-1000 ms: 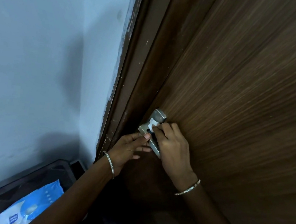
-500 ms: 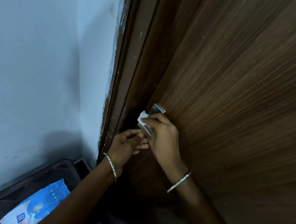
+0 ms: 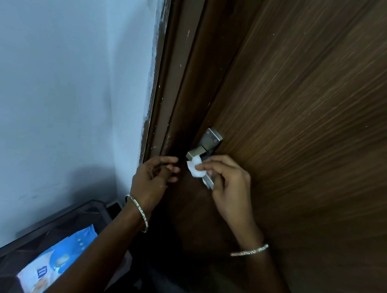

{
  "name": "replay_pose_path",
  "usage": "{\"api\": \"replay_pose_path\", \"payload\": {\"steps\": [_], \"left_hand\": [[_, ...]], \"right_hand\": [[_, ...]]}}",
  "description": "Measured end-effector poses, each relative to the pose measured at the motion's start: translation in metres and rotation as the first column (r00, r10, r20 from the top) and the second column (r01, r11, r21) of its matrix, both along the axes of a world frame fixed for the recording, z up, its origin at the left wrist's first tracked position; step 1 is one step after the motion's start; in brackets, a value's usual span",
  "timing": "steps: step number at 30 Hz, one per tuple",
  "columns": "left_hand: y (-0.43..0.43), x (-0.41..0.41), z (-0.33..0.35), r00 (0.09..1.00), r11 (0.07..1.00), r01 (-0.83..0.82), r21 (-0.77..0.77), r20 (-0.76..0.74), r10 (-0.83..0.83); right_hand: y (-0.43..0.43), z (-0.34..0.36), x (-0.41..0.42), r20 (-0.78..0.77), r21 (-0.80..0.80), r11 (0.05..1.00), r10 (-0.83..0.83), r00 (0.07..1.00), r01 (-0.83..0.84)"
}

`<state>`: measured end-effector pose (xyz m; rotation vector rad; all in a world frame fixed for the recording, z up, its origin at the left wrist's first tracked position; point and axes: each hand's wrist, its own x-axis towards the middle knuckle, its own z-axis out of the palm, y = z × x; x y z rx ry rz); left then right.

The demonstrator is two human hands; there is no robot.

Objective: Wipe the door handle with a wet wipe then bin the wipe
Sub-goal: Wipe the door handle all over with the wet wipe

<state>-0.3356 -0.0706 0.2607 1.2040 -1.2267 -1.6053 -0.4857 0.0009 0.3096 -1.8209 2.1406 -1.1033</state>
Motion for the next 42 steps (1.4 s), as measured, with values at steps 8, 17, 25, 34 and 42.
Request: {"api": "replay_pose_path", "payload": {"steps": [8, 17, 25, 34, 42], "left_hand": [[-0.009, 0.000, 0.009, 0.977, 0.955, 0.056, -0.291, 0.214, 0.008], [-0.010, -0.002, 0.011, 0.911, 0.864, 0.209, -0.459, 0.412, -0.002], [-0.014, 0.003, 0.020, 0.851, 0.805, 0.316, -0.503, 0.525, -0.005], [-0.016, 0.005, 0.021, 0.809, 0.755, 0.374, -0.539, 0.588, 0.019], [-0.017, 0.007, 0.024, 0.802, 0.739, 0.402, -0.540, 0.598, 0.001]], "right_hand": [[-0.013, 0.004, 0.017, 0.056, 0.055, 0.997, -0.066, 0.996, 0.063], [0.016, 0.000, 0.025, 0.028, 0.070, 0.954, -0.294, 0.955, 0.291], [-0.002, -0.001, 0.046, -0.183, 0.058, 0.945, -0.307, 0.934, 0.322], [0.020, -0.026, 0.034, -0.258, -0.152, 0.957, -0.281, 0.924, 0.248], [0.042, -0.039, 0.036, 0.954, 0.052, 0.823, -0.208, 0.216, 0.566]]}}
